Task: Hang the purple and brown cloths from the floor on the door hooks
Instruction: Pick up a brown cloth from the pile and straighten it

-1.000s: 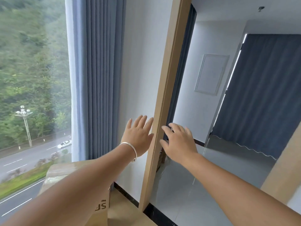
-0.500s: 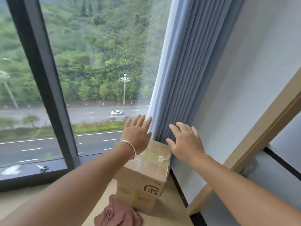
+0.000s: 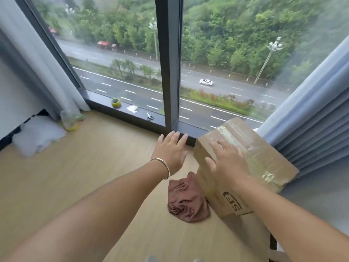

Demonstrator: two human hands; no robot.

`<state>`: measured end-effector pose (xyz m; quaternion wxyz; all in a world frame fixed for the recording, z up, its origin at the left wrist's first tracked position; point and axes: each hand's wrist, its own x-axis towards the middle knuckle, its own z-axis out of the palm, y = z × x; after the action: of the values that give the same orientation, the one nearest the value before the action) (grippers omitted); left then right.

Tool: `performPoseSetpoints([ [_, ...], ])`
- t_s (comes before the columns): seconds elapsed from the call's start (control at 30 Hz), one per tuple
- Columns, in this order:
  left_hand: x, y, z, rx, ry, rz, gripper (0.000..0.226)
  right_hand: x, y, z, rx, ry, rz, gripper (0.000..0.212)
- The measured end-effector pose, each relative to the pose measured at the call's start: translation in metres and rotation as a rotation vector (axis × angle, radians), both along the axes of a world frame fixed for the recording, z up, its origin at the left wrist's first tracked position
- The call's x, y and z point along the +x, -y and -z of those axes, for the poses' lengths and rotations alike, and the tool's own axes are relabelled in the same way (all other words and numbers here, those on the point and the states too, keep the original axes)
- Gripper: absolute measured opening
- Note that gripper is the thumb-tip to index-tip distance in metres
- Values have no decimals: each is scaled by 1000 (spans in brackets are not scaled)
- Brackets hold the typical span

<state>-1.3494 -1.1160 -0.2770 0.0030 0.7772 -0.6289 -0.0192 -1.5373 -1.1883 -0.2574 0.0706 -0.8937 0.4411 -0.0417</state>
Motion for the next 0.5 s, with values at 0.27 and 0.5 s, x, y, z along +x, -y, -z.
performPoseSetpoints([
  [0.27, 32, -33, 202, 276, -66, -159, 59, 6, -4, 186, 158, -212, -144, 58],
  [0.5, 40, -54, 404, 385, -174, -195, 59, 13, 6, 385, 291, -362, -153, 57],
])
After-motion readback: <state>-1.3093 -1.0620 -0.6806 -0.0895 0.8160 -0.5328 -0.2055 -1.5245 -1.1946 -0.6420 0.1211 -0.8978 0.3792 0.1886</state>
